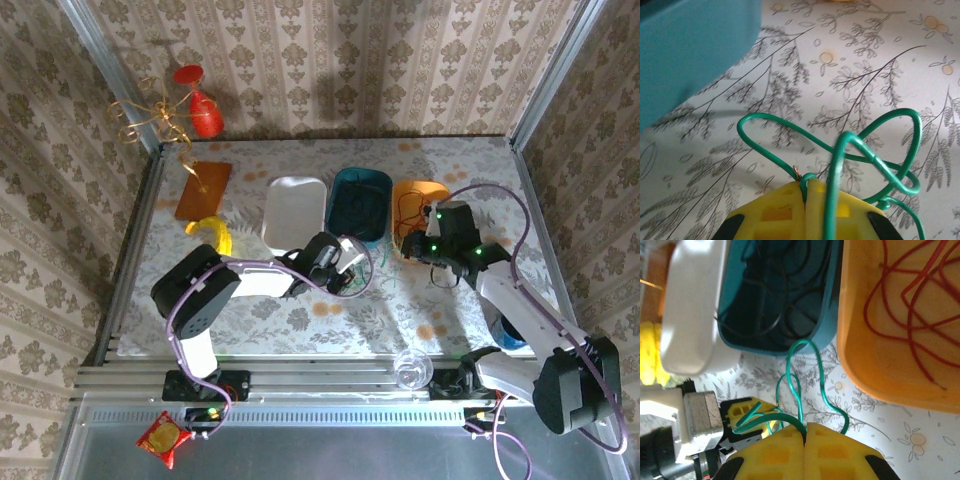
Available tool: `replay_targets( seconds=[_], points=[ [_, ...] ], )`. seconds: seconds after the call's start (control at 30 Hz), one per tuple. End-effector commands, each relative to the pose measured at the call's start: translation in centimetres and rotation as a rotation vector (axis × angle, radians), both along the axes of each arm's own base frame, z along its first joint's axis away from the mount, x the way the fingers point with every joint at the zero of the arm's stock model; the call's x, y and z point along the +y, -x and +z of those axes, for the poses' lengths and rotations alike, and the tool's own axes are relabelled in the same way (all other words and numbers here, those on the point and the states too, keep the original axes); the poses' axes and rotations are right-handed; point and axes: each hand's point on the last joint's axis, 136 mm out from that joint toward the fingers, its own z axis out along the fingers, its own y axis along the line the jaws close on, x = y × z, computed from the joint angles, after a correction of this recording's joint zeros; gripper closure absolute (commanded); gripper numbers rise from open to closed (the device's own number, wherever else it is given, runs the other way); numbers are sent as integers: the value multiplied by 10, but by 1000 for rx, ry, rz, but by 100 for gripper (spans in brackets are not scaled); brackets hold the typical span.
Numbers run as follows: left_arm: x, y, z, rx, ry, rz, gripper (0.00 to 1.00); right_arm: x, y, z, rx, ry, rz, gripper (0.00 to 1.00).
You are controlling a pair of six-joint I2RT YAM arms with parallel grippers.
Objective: Untangle the cables
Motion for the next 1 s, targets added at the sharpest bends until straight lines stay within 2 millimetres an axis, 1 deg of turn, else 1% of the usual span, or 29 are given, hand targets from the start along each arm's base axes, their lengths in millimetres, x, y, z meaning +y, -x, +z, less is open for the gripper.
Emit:
replay_targets(
  seconds=[0.0, 0.1, 0.13, 0.17, 0.23, 0.27, 0.33, 0.4, 0.43, 0.47, 0.5, 0.57, 0.6, 0.67, 0.73, 0.83, 0.9, 0.97],
  points=[
    [20, 5, -14, 57, -40, 46, 100, 2, -10, 38, -77, -105, 6, 100],
    [20, 2, -5, 53, 3, 47, 100, -1, -13, 49, -101, -123, 7, 100],
    [19, 3, 2, 54, 31, 39, 95, 0, -13, 52, -105, -127, 14, 100],
    [18, 1, 9, 52, 61, 39, 84, 2, -13, 54, -111, -134, 23, 100],
    [18, -5, 32, 48, 143, 50, 68, 10, -15, 60, -124, -171, 60, 100],
    [19, -9, 44, 46, 183, 63, 64, 15, -16, 64, -130, -192, 76, 100],
    [25, -22, 76, 25, 293, 121, 61, 28, -21, 71, -152, -218, 109, 100],
    [38, -38, 104, -9, 405, 211, 55, 43, -29, 77, -172, -223, 133, 100],
    [51, -49, 117, -35, 446, 295, 51, 53, -35, 78, -179, -230, 142, 100],
    [66, -60, 122, -56, 453, 391, 47, 63, -40, 79, -183, -242, 155, 100],
    [85, -70, 126, -86, 443, 505, 46, 77, -46, 82, -194, -251, 178, 100],
    [123, -81, 130, -155, 382, 689, 45, 103, -59, 83, -197, -243, 211, 100],
    [141, -82, 133, -192, 350, 766, 44, 120, -66, 80, -194, -238, 239, 100],
    [171, -80, 134, -246, 288, 874, 42, 147, -82, 75, -181, -228, 266, 100],
    [198, -75, 127, -273, 187, 963, 39, 174, -99, 63, -158, -217, 296, 100],
    [222, -65, 116, -278, 75, 1018, 39, 206, -126, 45, -136, -205, 321, 100],
    [223, -59, 112, -264, 65, 1004, 39, 220, -143, 30, -109, -192, 320, 100],
    [219, -54, 111, -261, 73, 972, 39, 225, -157, 16, -82, -165, 303, 99]
  ],
)
